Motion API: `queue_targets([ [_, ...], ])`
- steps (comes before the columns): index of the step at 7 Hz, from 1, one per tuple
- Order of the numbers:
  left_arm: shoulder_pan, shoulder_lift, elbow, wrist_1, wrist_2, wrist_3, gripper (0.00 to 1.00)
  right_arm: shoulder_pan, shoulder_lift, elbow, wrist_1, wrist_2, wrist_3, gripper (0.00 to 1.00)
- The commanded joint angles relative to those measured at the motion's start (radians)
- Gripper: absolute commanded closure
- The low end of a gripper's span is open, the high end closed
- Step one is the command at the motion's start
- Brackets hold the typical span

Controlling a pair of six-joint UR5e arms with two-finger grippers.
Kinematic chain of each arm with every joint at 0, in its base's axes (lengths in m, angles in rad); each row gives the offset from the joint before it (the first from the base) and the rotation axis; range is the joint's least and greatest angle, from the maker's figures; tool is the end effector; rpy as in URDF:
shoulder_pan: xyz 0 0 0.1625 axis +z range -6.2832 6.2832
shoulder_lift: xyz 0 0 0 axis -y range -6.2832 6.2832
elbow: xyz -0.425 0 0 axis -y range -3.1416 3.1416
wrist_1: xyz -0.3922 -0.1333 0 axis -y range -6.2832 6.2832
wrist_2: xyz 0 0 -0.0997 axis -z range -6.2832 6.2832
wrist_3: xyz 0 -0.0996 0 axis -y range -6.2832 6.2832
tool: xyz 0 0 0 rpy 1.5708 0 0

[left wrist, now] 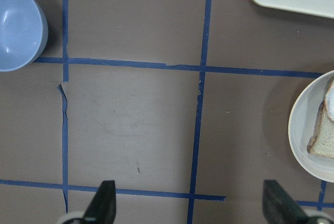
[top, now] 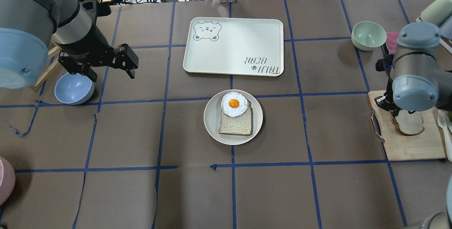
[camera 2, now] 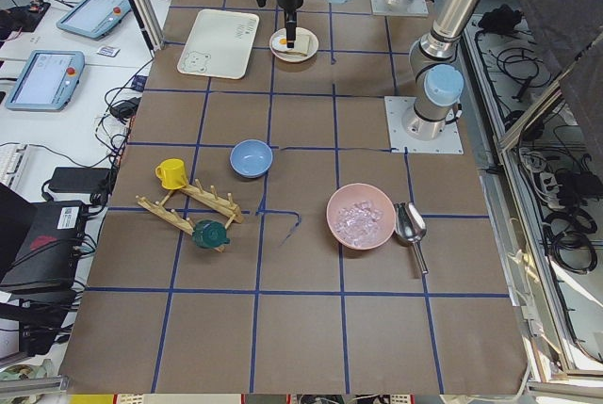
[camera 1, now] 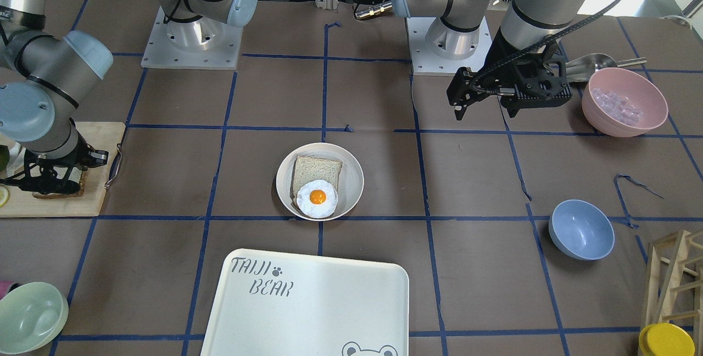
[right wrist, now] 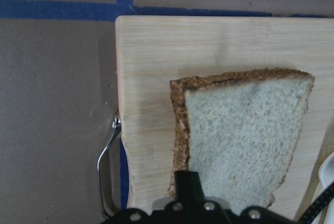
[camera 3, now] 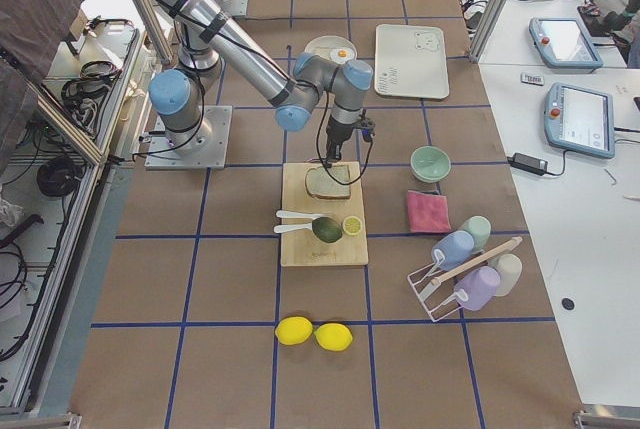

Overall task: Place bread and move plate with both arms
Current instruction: 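Close the right gripper on the bread slice and lift it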

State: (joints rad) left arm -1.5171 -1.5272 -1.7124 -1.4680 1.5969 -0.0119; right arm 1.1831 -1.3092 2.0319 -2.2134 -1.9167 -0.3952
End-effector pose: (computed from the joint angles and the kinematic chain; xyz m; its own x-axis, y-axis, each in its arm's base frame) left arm -0.1052 -0.4783 0.4496 -0.9975 -0.0657 -0.0260 -0.0655 0.9978 -0.0051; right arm -0.0954 -0.4968 0.2123 -0.9584 -0.0502 0.2811 0.0085 0.9789 0.2040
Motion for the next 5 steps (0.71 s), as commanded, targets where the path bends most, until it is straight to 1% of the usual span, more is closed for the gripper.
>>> queue_targets([
  [1,-0.002,0.001,-0.001,0.0,0.0,0.0,0.0,0.024,-0.03,-0.041,0.027,0.005,-0.002,1.0],
  [3,0.0,0.001,0.002,0.0,0.0,0.0,0.0,0.053,-0.079,-0.074,0.127,0.022,0.041,1.0],
  [4,0.0,0.001,-0.003,-0.002,0.0,0.001,0.0,0.082,-0.082,-0.117,0.159,0.018,0.062,1.0],
  [5,0.0,0.001,-0.001,0.0,0.0,0.001,0.0,0.116,-0.084,-0.184,0.205,0.018,0.068,1.0],
])
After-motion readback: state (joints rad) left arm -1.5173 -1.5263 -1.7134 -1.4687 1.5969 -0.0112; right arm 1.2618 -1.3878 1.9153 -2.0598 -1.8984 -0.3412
